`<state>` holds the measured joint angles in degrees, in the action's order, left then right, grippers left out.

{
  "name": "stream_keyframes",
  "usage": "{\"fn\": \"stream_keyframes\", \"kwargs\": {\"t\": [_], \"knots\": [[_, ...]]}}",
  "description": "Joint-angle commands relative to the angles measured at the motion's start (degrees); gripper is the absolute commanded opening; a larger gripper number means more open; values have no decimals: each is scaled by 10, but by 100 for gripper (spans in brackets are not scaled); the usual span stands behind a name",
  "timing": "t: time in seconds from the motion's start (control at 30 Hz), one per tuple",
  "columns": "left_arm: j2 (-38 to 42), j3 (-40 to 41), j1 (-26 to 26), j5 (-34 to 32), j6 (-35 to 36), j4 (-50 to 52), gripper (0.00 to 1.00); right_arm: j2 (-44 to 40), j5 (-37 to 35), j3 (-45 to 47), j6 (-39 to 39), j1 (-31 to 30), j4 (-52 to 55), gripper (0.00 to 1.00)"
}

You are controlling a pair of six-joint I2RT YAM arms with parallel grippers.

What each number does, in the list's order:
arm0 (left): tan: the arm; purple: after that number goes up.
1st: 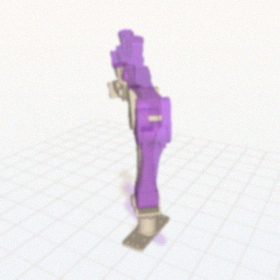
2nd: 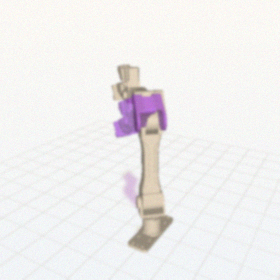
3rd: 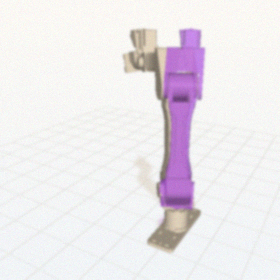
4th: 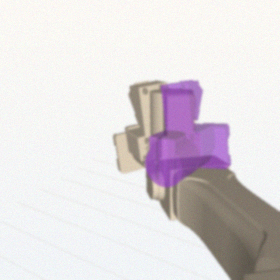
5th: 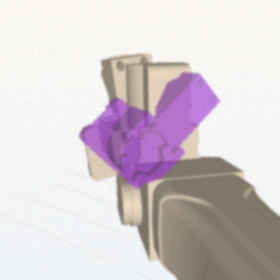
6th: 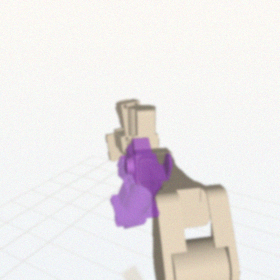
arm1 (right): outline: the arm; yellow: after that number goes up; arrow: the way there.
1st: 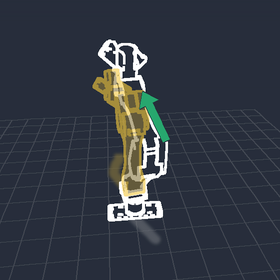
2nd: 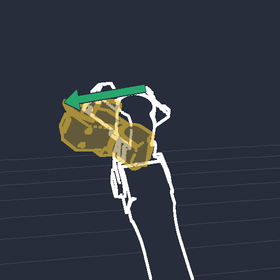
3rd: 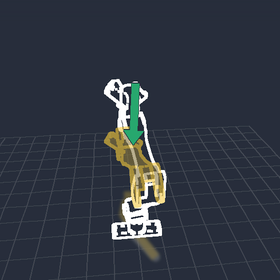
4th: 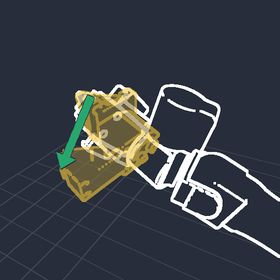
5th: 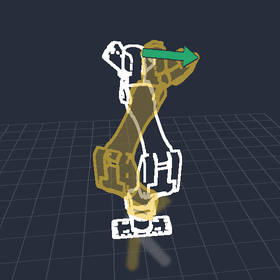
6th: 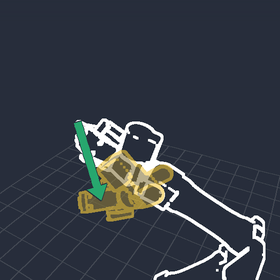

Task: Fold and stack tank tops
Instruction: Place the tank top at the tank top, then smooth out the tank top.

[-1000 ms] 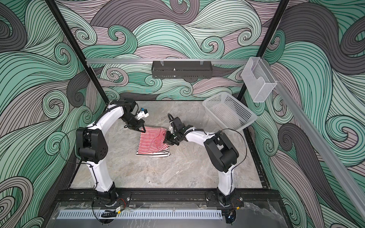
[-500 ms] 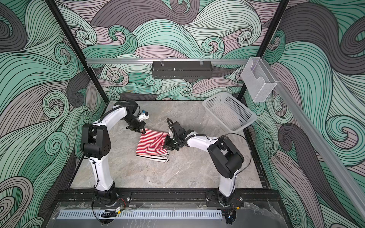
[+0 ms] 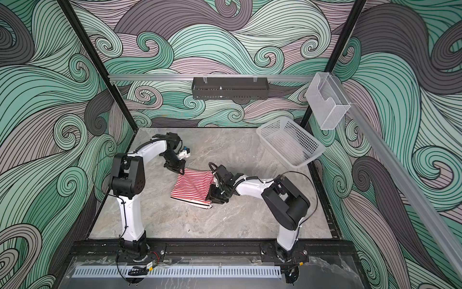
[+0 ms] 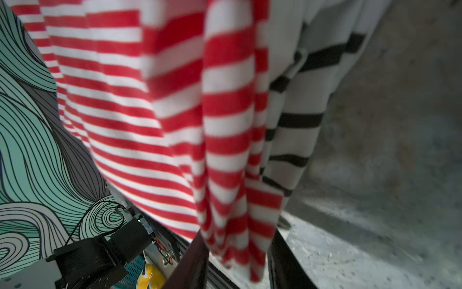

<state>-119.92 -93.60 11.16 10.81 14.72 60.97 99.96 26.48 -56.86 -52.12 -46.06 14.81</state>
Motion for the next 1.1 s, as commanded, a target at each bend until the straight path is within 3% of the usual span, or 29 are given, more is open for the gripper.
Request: {"fn": "stream_keyframes", "kwargs": {"t": [0.0,0.17,0.33,0.47,0.67,0.87,1.07], "knots": [[6,-11,2,-83,-15,-5,24,-45,-30,-25,32,-3,74,39],[84,21,1,-93,-22,-18,26,-57,-38,-56,31,-3,75,34],[151,61,3,-25,-6,-2,28,-20,-25,-67,8,-4,14,13],[155,91,8,48,26,31,27,19,-16,-79,0,-8,-12,5],[166,186,41,68,60,15,27,43,-16,-67,7,-20,16,6],[155,254,78,0,65,-19,26,21,-31,-81,40,-18,75,8],[158,276,88,-21,72,-26,26,26,-42,-126,49,20,75,23]]}}
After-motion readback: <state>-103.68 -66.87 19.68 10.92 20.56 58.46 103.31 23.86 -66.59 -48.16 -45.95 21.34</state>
